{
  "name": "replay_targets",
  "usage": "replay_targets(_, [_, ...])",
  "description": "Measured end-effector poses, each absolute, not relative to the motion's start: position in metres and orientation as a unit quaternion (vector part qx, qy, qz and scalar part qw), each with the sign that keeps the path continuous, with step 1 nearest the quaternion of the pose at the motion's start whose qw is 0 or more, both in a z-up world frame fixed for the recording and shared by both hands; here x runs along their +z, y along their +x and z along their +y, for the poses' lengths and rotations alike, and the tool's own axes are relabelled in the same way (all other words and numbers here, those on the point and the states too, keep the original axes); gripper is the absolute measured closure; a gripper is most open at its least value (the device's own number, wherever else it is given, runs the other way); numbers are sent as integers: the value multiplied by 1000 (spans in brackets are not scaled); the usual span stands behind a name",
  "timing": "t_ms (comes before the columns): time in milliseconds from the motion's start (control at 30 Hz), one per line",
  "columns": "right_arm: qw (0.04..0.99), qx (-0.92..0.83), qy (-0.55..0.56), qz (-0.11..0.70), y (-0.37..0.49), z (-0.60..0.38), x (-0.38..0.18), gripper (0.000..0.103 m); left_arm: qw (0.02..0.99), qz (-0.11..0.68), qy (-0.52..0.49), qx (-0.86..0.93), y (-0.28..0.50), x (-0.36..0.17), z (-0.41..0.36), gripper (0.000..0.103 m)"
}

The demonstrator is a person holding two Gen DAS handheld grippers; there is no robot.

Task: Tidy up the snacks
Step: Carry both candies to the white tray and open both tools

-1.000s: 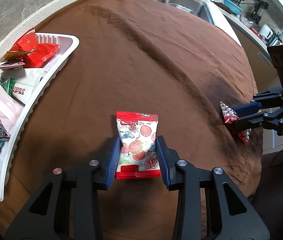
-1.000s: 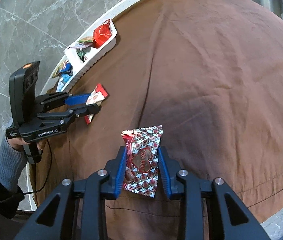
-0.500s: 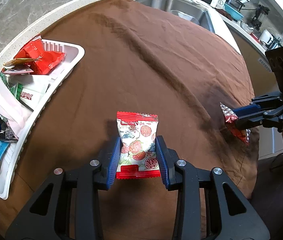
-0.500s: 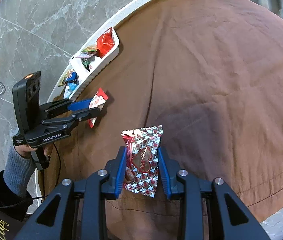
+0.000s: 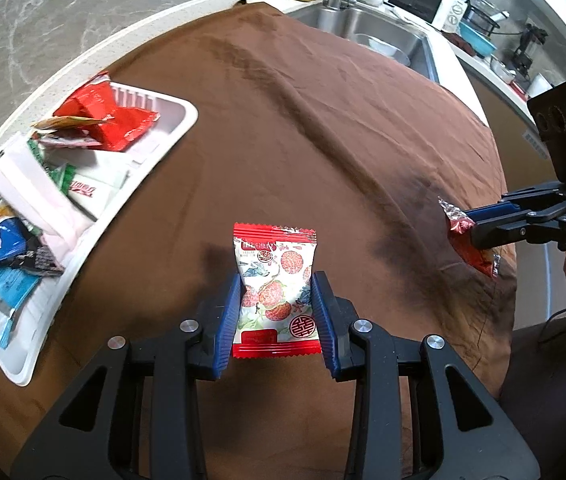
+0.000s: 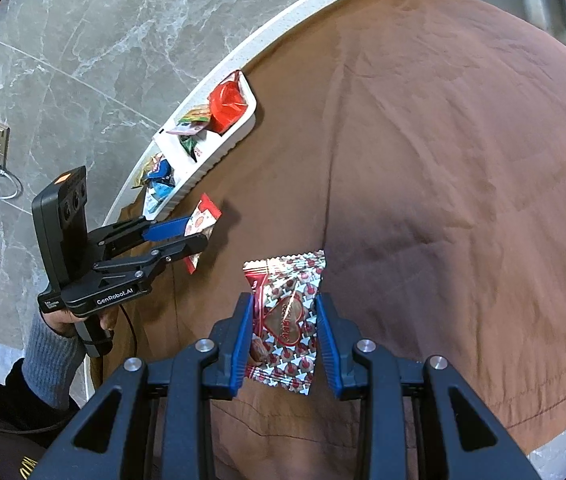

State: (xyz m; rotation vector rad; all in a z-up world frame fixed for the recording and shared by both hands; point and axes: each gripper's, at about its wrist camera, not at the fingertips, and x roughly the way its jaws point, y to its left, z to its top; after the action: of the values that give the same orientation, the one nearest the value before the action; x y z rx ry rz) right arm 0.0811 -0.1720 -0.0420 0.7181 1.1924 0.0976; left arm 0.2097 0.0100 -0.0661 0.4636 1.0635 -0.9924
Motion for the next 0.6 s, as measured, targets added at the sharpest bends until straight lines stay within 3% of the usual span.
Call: replay_targets(600, [775,103,309,542,146,-152,-34,69,765,489,154,-390,235,-50,65,70])
